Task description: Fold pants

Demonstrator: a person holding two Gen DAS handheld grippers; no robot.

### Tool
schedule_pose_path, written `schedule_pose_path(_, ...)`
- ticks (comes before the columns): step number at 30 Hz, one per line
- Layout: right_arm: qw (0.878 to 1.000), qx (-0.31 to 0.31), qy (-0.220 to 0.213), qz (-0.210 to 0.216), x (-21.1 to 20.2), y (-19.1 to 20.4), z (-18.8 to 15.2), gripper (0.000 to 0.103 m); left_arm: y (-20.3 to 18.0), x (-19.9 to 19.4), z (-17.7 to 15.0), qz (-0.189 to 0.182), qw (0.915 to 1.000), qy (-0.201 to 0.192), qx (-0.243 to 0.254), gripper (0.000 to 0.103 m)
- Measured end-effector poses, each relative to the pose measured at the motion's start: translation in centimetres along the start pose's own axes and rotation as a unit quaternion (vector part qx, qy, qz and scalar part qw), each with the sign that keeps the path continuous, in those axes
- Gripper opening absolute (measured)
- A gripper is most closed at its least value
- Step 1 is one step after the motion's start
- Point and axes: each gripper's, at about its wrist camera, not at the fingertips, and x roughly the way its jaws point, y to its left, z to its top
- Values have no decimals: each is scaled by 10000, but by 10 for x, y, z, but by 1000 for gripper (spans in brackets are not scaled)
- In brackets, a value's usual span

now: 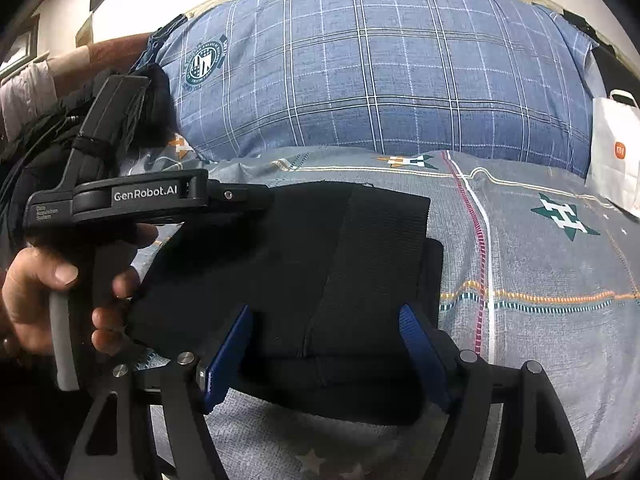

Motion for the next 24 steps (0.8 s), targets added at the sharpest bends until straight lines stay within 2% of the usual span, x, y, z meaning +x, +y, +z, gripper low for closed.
schedule_pose_path(2,10000,-29,-1,-2,3,-1,1,75,1,0,0,-1,10000,70,-51,87)
schedule_pose_path(4,10000,-46,2,5,4,-1,0,76,-2,-3,2,161,9997,161,28,86)
schedule_pose_path(7,10000,-48,36,-47,2,-3,4,75,-11,-23,-4,641,9977,130,165,86)
schedule_pose_path(9,10000,28,25,-37,-4,-8,8,75,-18,-42,-13,955,9949,-5,310,87)
schedule_pose_path(11,9999,84,-109,6,-17,-14,14,75,-17,-60,-28,1187,9925,-162,255,87)
schedule_pose_path(16,9990,-290,-334,71,-40,-27,35,75,-14,-67,-62,1729,9847,154,127,87)
schedule_pose_path(19,9964,-728,-413,117,-48,-33,38,75,-18,-68,-66,1772,9840,104,163,87)
schedule_pose_path(21,9973,-403,-471,405,-50,-41,37,75,-21,-68,-68,1768,9840,63,227,87)
schedule_pose_path(24,9978,-178,-515,386,-45,-38,31,75,-23,-64,-68,1788,9835,68,255,87)
